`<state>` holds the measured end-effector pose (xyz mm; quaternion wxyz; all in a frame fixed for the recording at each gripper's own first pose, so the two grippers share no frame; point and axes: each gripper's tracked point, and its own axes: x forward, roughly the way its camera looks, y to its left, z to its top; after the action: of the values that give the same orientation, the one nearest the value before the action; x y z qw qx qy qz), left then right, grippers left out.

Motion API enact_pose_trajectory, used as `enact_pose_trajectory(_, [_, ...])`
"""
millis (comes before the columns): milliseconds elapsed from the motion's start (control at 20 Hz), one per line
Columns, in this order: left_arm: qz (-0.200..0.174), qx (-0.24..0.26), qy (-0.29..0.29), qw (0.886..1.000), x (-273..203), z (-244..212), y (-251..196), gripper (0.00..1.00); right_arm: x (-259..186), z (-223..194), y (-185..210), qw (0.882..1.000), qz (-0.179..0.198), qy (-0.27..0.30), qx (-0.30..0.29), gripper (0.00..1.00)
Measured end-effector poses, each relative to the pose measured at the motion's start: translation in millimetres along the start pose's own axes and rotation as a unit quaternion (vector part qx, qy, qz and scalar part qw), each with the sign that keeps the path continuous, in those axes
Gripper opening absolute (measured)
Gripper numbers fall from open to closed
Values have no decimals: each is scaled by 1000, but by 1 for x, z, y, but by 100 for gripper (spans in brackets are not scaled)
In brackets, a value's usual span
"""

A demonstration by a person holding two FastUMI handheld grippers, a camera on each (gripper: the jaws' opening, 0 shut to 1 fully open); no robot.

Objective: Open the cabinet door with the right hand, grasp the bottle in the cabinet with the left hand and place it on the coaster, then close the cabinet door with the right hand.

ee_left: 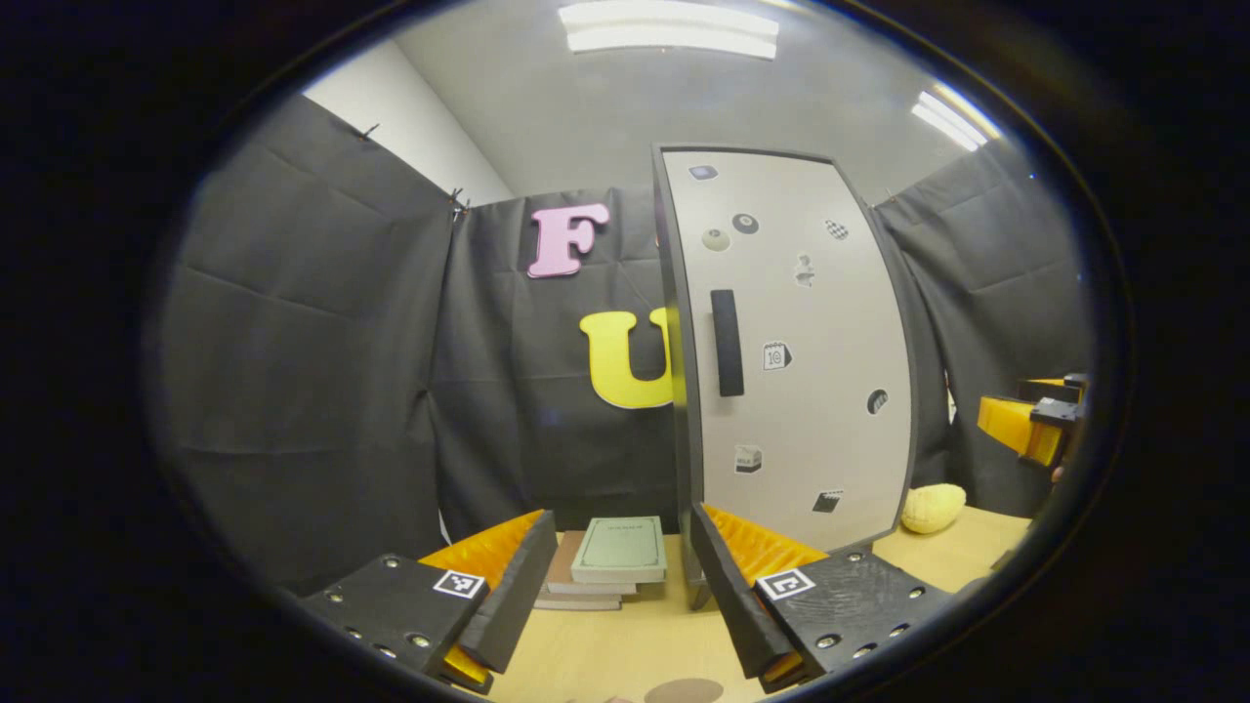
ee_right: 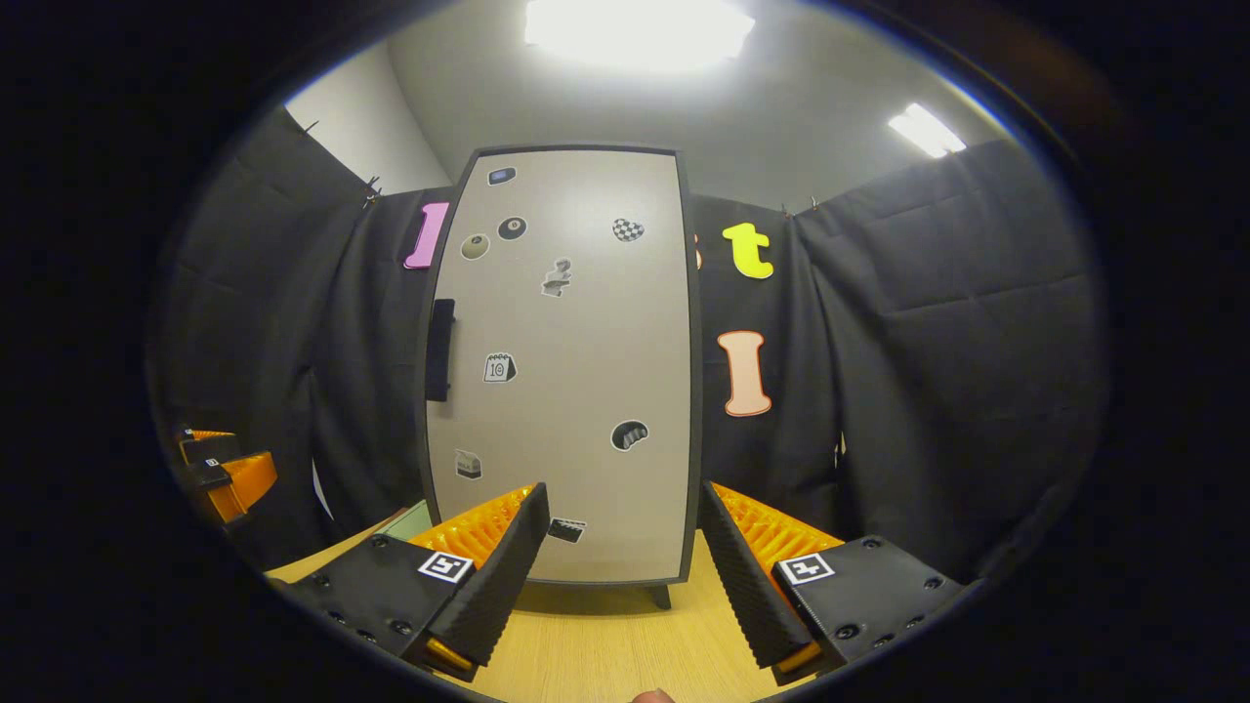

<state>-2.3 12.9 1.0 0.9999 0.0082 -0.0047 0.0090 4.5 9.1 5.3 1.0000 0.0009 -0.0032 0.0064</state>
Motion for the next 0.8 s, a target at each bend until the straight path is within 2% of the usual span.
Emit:
enact_pose_trajectory(500, [9,8,-7,1000,-6,3,14,83,8,12,18,1000,13,-8,9,98])
enact_pose_trajectory(800, [31,11,-4,999,-18,-2,44,82,28,29,48,999,43,-13,12,98])
